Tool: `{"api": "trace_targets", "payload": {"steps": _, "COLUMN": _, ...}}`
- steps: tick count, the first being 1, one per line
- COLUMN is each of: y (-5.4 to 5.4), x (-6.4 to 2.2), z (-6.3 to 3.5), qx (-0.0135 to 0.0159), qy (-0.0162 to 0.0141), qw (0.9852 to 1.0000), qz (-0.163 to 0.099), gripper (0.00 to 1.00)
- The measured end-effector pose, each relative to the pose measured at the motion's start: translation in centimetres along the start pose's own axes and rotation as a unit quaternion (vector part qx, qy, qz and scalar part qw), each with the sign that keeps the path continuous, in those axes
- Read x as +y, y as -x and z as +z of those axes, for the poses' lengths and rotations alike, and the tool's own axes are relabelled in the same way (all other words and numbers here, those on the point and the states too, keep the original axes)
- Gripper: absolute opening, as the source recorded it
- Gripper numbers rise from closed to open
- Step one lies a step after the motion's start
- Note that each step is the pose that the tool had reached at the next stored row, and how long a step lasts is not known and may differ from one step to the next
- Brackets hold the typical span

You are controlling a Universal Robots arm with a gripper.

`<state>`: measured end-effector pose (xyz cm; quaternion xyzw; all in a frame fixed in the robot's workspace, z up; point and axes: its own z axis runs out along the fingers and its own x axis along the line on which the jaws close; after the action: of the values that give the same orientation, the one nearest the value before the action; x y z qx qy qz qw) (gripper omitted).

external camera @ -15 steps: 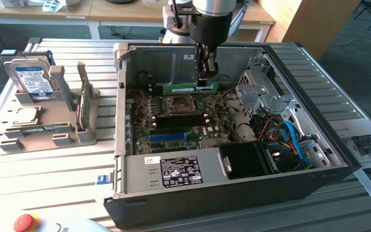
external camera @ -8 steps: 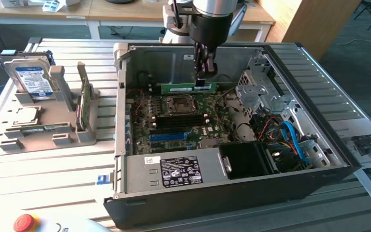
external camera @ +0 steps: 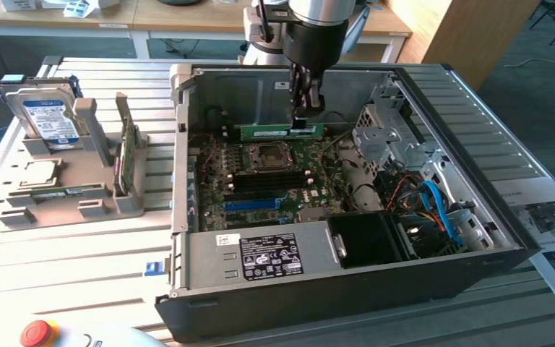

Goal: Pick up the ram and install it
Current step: 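Insert the ram into the slot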

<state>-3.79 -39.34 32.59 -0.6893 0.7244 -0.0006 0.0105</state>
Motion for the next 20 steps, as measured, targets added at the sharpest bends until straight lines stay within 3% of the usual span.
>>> {"api": "trace_targets", "payload": {"steps": 4, "y": 0.0, "x": 0.15, "z": 0.22, "qx": -0.0007, "qy": 0.0001, "qw": 1.0, "qz": 0.0, "gripper": 0.12}}
{"api": "trace_targets", "payload": {"steps": 9, "y": -0.1, "x": 1.13, "z": 0.33, "qx": -0.0007, "qy": 0.0012, "qw": 1.0, "qz": 0.0, "gripper": 0.12}}
{"api": "trace_targets", "payload": {"steps": 20, "y": -0.6, "x": 1.14, "z": 0.33, "qx": -0.0007, "qy": 0.0015, "qw": 1.0, "qz": 0.0, "gripper": 0.12}}
